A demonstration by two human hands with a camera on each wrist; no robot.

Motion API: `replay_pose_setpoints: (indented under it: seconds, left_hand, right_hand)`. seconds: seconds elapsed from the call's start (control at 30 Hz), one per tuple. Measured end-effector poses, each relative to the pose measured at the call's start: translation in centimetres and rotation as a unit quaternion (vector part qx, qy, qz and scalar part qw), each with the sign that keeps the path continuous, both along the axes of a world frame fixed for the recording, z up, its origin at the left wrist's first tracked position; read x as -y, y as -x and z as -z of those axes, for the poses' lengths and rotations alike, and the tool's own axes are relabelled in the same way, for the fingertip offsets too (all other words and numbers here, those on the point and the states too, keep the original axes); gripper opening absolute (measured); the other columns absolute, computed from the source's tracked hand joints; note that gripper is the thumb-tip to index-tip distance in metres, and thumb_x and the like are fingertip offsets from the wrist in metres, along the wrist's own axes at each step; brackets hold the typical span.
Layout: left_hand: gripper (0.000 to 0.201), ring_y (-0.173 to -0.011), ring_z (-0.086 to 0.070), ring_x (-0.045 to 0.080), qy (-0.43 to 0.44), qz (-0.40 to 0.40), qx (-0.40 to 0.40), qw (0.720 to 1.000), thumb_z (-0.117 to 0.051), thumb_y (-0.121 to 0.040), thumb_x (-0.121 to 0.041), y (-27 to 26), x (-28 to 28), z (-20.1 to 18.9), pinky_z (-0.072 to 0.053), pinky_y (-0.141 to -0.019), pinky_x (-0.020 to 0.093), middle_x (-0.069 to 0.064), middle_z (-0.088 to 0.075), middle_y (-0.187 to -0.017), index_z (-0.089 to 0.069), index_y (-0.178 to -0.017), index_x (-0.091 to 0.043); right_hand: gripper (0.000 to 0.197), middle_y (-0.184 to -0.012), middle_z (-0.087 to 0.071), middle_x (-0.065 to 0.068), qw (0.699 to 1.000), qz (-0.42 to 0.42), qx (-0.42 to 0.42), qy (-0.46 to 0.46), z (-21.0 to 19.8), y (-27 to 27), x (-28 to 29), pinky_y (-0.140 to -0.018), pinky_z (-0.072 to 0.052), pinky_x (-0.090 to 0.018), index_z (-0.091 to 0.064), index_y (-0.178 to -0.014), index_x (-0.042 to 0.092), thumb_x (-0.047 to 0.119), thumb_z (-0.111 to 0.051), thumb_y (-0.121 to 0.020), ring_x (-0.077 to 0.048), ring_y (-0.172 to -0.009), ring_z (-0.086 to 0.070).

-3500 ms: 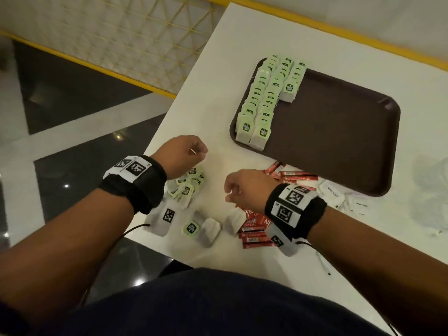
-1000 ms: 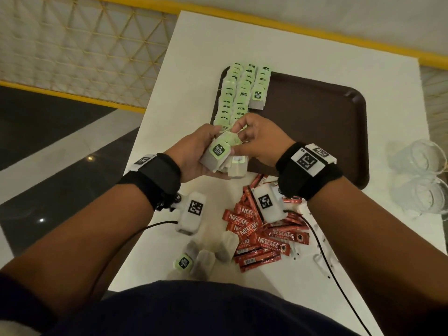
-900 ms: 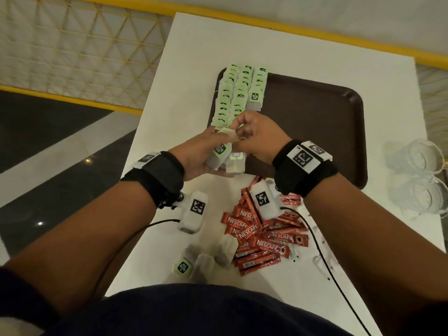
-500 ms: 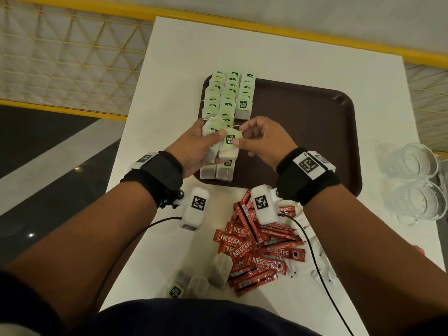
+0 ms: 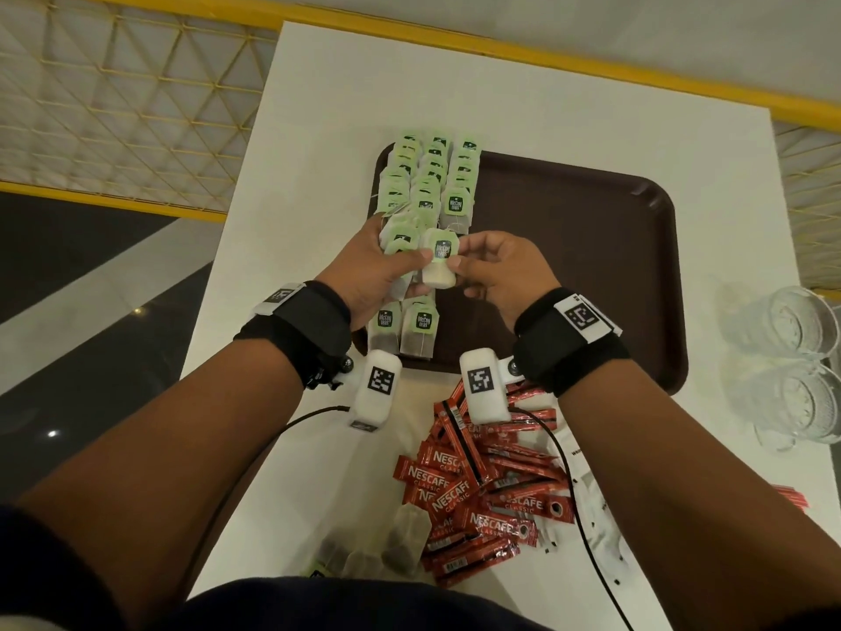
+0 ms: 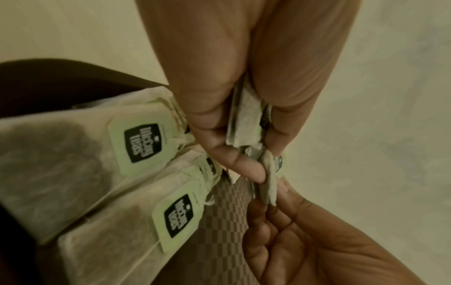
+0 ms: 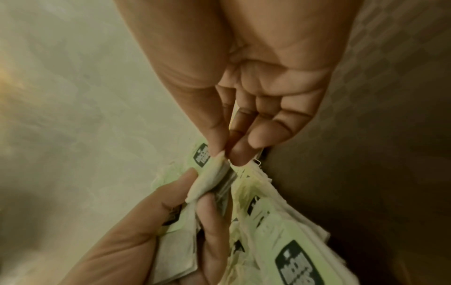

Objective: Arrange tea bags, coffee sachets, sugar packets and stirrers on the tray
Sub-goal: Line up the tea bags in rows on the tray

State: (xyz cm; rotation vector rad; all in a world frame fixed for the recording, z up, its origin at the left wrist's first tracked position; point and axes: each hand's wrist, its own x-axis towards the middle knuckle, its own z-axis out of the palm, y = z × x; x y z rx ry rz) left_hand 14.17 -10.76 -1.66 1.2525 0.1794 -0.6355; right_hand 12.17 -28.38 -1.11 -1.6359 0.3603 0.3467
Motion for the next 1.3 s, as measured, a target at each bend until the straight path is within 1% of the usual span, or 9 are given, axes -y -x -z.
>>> replay_pose_setpoints:
  seconds: [0.2, 0.3, 0.4, 0.57, 0.8, 0.93, 1.03, 1.13, 1.3]
  left_hand:
    - [0.044, -0.105, -0.069, 0.024, -0.016, -0.057, -0.001, 0.998, -0.062, -0.091, 0.001, -0.7, -0.4, 0.0, -0.06, -0.074, 0.034, 0.009, -0.064, -0.125, -0.044, -0.13, -0.012]
    - [0.048, -0.107, -0.068, 0.025, -0.039, -0.074, 0.0, 0.997, -0.064, -0.09, 0.0, -1.2, -1.0, 0.4, -0.058, -0.072, 0.033, 0.011, -0.063, -0.128, -0.043, -0.133, -0.009]
    - [0.05, -0.11, -0.067, 0.027, -0.043, -0.078, 0.001, 0.996, -0.065, -0.09, -0.003, -1.4, -1.4, 0.4, -0.058, -0.073, 0.033, 0.011, -0.062, -0.128, -0.043, -0.134, -0.01]
    - [0.048, -0.112, -0.065, 0.028, -0.04, -0.081, -0.001, 0.996, -0.065, -0.091, -0.003, -1.7, -1.5, 0.2, -0.059, -0.085, 0.042, 0.011, -0.062, -0.129, -0.042, -0.133, -0.009]
    - [0.048, -0.111, -0.066, 0.028, -0.04, -0.084, -0.005, 0.996, -0.065, -0.091, -0.004, -1.7, -1.4, 0.3, -0.059, -0.081, 0.039, 0.011, -0.062, -0.128, -0.042, -0.133, -0.009]
    - [0.044, -0.107, -0.068, 0.025, -0.036, -0.088, -0.004, 0.996, -0.062, -0.093, -0.002, -1.6, -1.1, 0.3, -0.06, -0.081, 0.038, 0.01, -0.063, -0.126, -0.043, -0.132, -0.009]
    - [0.046, -0.109, -0.067, 0.027, -0.037, -0.094, -0.003, 0.995, -0.063, -0.092, -0.002, -1.7, -0.7, 0.3, -0.06, -0.076, 0.034, 0.012, -0.063, -0.127, -0.042, -0.132, -0.007]
    - [0.047, -0.106, -0.068, 0.027, -0.031, -0.084, 0.001, 0.996, -0.063, -0.092, -0.002, -1.8, -0.2, 0.1, -0.059, -0.077, 0.034, 0.012, -0.063, -0.126, -0.041, -0.133, -0.005]
    - [0.046, -0.111, -0.066, 0.031, 0.011, -0.05, -0.016, 0.999, -0.061, -0.094, -0.006, -1.7, -0.1, -0.1, -0.058, -0.084, 0.038, 0.014, -0.062, -0.13, -0.043, -0.137, -0.006]
  right_hand:
    - [0.012, -0.082, -0.067, -0.007, 0.999, 0.047, -0.004, -0.019, 0.6, -1.5, 0.7, -0.053, -0.049, -0.019, -0.063, -0.089, 0.011, 0.001, -0.069, -0.086, -0.013, -0.064, -0.061]
    - [0.013, -0.083, -0.068, -0.007, 0.997, 0.072, -0.024, -0.008, 1.2, -2.7, 1.3, -0.053, -0.049, -0.019, -0.062, -0.086, 0.013, 0.001, -0.068, -0.087, -0.013, -0.066, -0.062]
    - [0.014, -0.086, -0.069, -0.006, 0.996, 0.064, -0.038, 0.043, 1.7, -4.1, 1.7, -0.052, -0.05, -0.017, -0.061, -0.086, 0.015, 0.003, -0.067, -0.088, -0.011, -0.065, -0.062]
    - [0.013, -0.087, -0.069, -0.006, 0.989, 0.049, -0.043, 0.131, 2.4, -6.0, 1.6, -0.053, -0.053, -0.019, -0.059, -0.087, 0.016, 0.009, -0.069, -0.088, -0.01, -0.064, -0.063]
    - [0.016, -0.084, -0.069, -0.005, 0.976, 0.049, -0.038, 0.206, 3.1, -6.8, 1.2, -0.052, -0.052, -0.026, -0.058, -0.084, 0.019, 0.018, -0.074, -0.084, -0.011, -0.058, -0.062]
    - [0.022, -0.087, -0.067, -0.002, 0.967, 0.062, 0.014, 0.248, 2.6, -6.1, 1.0, -0.069, -0.057, -0.037, -0.057, -0.082, 0.024, 0.037, -0.075, -0.081, -0.02, -0.076, -0.066]
    - [0.026, -0.084, -0.068, 0.001, 0.981, 0.016, 0.039, 0.192, 1.5, -4.7, 0.2, -0.061, -0.052, -0.026, -0.062, -0.086, 0.019, 0.045, -0.069, -0.086, -0.011, -0.07, -0.063]
    - [0.019, -0.08, -0.068, -0.005, 0.992, -0.058, 0.036, 0.107, 0.8, -3.4, -1.0, -0.054, -0.048, -0.021, -0.064, -0.082, 0.017, 0.034, -0.072, -0.086, -0.009, -0.064, -0.059]
    - [0.015, -0.081, -0.067, -0.009, 0.998, 0.004, 0.015, 0.065, 1.9, -3.2, -0.1, -0.054, -0.05, -0.023, -0.056, -0.083, 0.015, 0.018, -0.069, -0.09, -0.015, -0.064, -0.063]
